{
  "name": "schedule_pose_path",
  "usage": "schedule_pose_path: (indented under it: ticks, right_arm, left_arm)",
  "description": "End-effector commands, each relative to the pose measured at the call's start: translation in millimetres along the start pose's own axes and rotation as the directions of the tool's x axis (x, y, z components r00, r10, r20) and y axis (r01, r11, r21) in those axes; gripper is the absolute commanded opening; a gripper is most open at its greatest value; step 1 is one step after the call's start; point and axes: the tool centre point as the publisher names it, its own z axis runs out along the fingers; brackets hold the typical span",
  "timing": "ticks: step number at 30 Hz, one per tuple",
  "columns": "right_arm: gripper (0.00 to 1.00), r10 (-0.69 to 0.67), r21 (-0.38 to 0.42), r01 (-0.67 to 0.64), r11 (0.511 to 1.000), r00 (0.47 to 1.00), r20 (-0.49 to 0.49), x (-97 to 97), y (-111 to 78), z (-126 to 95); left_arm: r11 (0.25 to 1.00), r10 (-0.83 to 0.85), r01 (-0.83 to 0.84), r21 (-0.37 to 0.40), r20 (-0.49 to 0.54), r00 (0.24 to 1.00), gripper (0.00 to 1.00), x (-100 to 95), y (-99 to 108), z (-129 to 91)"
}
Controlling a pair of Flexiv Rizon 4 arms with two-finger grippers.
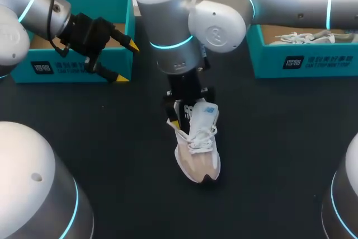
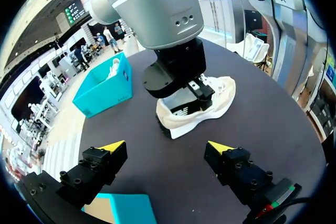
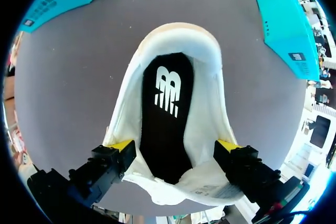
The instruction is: Take the shoe out of the shoebox, open the shoe tongue, remove and reinsert the insole, then place the shoe into the shoebox
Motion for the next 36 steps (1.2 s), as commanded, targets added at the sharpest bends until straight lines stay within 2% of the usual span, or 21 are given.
schedule_pose_path:
  ticks: [1, 8, 22, 27, 36]
  right_arm:
    - [1.00, 0.000, -0.023, 0.000, 1.000, 1.000, 0.009, -2.5, -5.4, -16.2]
    - [1.00, 0.003, -0.055, -0.002, 0.998, 1.000, 0.027, -6.5, -5.1, -30.1]
    - [1.00, 0.028, -0.095, -0.020, 0.995, 0.996, 0.081, -28.7, -0.3, -50.4]
    - [1.00, 0.040, -0.107, -0.030, 0.994, 0.995, 0.091, -31.4, -9.9, -63.2]
    - [1.00, 0.025, -0.106, -0.019, 0.994, 0.998, 0.060, -12.1, -34.9, -72.6]
  left_arm:
    - [1.000, 0.000, 0.000, -0.001, -0.002, 1.000, 1.00, -0.5, 0.2, 0.0]
    - [1.000, 0.000, 0.000, -0.001, -0.002, 1.000, 1.00, -0.5, 0.2, 0.0]
    - [1.000, 0.000, 0.000, -0.001, -0.002, 1.000, 1.00, -0.5, 0.2, 0.0]
    - [1.000, 0.000, 0.000, -0.001, -0.002, 1.000, 1.00, -0.5, 0.2, 0.0]
    - [1.000, 0.000, 0.000, -0.001, -0.002, 1.000, 1.00, -0.5, 0.2, 0.0]
